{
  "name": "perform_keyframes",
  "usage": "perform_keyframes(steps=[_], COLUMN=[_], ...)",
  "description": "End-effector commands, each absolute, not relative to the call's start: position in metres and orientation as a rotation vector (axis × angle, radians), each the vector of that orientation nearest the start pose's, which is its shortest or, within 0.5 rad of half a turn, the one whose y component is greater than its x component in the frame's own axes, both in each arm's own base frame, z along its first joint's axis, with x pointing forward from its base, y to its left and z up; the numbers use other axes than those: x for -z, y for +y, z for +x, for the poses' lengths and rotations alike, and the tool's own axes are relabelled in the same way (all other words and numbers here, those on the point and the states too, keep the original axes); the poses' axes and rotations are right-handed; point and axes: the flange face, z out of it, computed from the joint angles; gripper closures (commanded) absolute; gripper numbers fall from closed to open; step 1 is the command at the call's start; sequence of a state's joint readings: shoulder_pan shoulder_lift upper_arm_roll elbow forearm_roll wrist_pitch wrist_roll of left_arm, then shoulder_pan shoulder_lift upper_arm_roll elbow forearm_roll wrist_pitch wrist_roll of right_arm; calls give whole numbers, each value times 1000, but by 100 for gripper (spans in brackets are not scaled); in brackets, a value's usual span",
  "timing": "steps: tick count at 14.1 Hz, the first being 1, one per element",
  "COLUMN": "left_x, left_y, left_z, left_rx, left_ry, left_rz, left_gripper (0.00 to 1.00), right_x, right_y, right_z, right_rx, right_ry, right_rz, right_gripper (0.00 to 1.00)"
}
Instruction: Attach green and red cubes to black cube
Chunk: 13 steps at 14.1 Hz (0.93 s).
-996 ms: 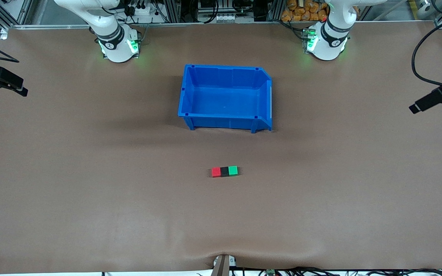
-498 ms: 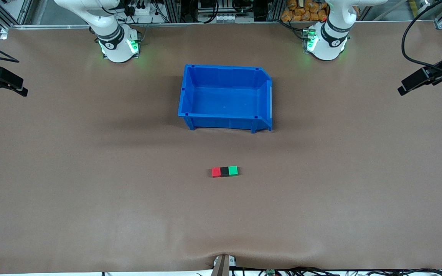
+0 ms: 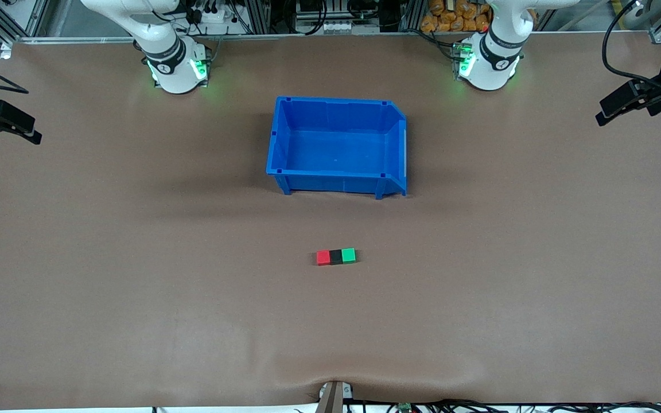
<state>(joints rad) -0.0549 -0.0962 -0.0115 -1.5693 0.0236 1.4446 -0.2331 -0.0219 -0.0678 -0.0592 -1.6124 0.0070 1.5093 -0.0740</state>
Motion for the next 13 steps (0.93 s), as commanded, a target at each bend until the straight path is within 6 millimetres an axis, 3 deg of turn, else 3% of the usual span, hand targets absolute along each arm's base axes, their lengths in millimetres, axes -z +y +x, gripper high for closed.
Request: perform_keyframes(steps=[1, 4, 9, 13], left_x=[-665, -664, -661, -673], left_y=[-34, -32, -33, -23], left_z=[503, 504, 511, 521], left_rx=[-49, -55, -64, -18], left_ry=[-189, -70, -60, -90], left_rz=[-3084, -3091, -3090, -3093], left_gripper=[0, 0, 0, 0], right_x=[-640, -640, -640, -640], right_y=[-45, -45, -45, -45], right_z=[527, 527, 527, 527], right_rx=[-56, -56, -51, -54], right_ry=[14, 14, 15, 14], right_rz=[-3112, -3112, -3112, -3112], right_gripper=[0, 0, 0, 0])
